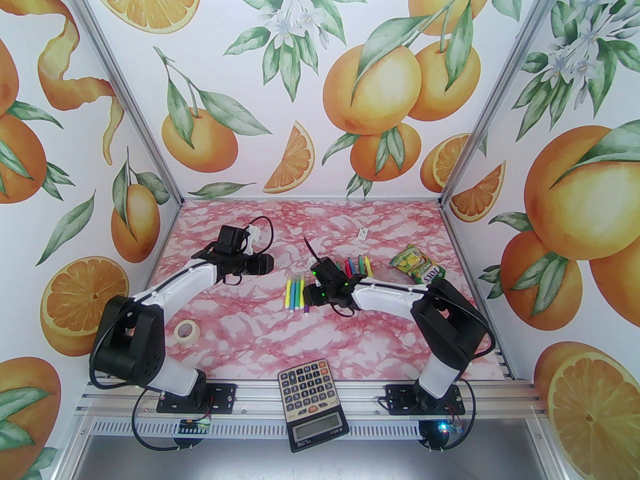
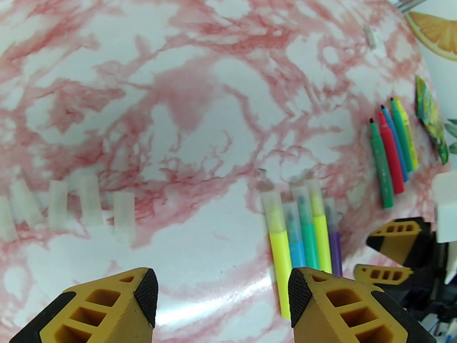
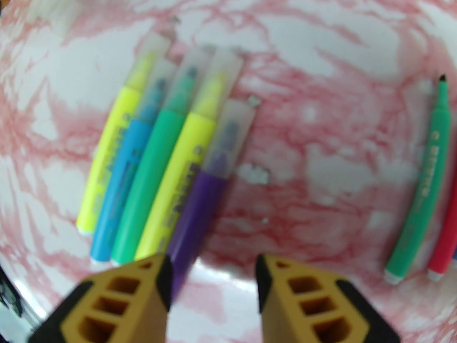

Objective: Open the pen caps

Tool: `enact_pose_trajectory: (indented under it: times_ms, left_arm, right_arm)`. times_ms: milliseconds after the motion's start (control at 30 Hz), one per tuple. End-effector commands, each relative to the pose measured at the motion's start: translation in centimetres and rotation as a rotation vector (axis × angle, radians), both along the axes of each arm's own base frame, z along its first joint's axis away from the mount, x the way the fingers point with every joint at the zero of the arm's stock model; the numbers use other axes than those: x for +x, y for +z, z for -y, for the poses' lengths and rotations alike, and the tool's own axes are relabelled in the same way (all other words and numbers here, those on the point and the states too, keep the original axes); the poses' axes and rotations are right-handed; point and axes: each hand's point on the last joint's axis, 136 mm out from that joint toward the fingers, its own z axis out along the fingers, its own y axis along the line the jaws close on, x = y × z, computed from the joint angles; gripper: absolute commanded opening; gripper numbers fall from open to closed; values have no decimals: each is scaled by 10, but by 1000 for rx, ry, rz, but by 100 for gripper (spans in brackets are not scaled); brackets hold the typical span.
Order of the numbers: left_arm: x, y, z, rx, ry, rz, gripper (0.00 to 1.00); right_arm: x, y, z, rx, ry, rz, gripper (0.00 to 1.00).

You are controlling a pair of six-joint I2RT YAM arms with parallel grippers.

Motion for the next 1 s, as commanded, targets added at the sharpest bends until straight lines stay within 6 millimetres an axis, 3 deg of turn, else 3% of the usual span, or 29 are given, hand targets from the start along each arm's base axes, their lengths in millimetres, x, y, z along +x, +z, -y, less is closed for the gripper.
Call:
enact_pose_trajectory:
  times_ms: [0, 300, 667, 967]
  left_arm:
    - [1, 23, 3, -58, -9, 93, 66]
    - [-9, 26, -4, -67, -1, 109, 66]
    - [-8, 27, -5, -81, 0, 109, 66]
    - [-9, 26, -5, -88, 1, 106, 66]
  right_arm:
    - [1, 5, -17, 47, 23, -16, 45]
    - [-1, -3, -24, 26, 37, -37, 45]
    - [6, -13, -5, -127, 3, -17, 40]
    - [5, -16, -4, -138, 4, -19, 40]
